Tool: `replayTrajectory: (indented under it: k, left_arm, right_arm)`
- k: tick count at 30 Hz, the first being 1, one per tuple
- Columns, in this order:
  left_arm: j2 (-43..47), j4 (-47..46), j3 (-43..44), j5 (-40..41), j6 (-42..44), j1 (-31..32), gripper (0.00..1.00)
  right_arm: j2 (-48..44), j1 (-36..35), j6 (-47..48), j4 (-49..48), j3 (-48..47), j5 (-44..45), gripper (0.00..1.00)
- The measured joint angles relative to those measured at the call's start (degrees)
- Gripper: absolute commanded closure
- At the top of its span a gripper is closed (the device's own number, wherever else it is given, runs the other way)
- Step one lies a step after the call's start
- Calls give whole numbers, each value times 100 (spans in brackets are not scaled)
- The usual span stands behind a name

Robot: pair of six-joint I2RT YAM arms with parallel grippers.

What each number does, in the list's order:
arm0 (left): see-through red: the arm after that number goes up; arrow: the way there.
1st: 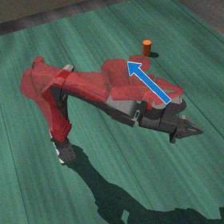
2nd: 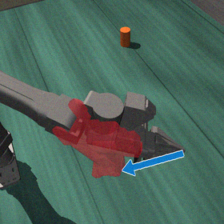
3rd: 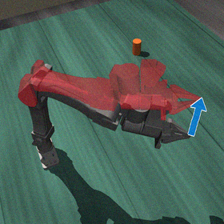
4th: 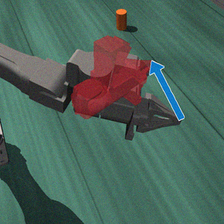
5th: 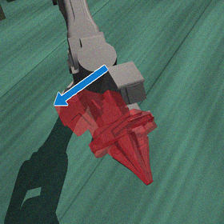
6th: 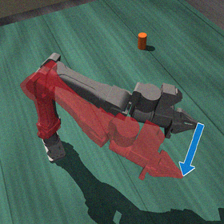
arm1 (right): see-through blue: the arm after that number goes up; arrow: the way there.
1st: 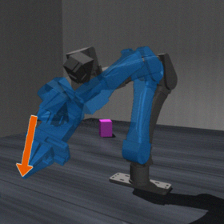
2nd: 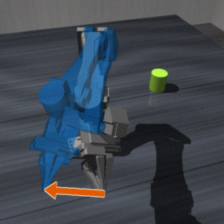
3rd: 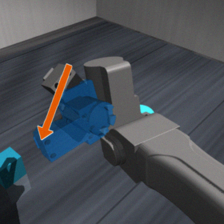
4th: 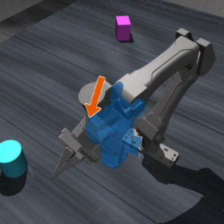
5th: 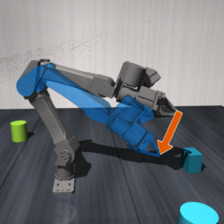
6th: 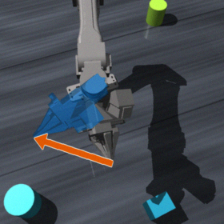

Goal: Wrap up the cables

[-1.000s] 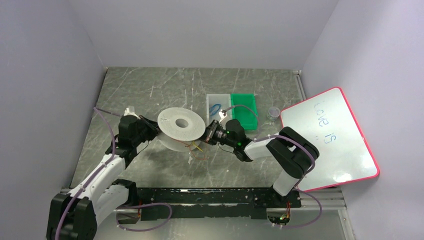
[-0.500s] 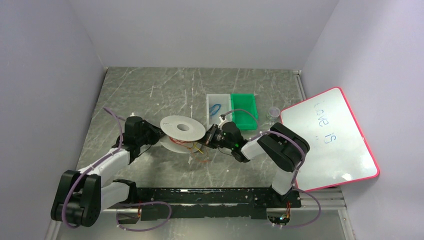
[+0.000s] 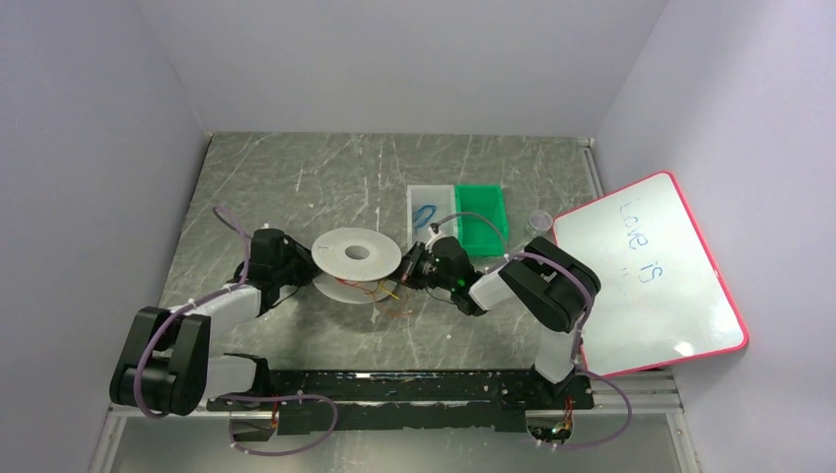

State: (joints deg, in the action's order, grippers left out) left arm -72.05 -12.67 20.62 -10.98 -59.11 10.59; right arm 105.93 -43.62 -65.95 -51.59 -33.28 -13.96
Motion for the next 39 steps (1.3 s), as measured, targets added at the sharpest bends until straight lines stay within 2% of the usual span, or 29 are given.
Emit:
replayTrajectory:
  k: [10, 21, 29, 39]
  left_arm:
    - [-92, 291, 35, -181, 214, -79, 51]
    - [116, 1012, 245, -326, 437, -280, 41]
    - [433, 1543, 332, -328, 699, -380, 40]
    - [750, 2015, 343, -407, 935, -540, 34]
  right_arm:
    - [120, -28, -11, -39, -162, -136, 100]
    - [157, 7, 35, 87, -315, -144, 100]
    - [157, 17, 173, 317, -452, -173, 100]
    - [68, 15, 273, 494, -455, -118, 79]
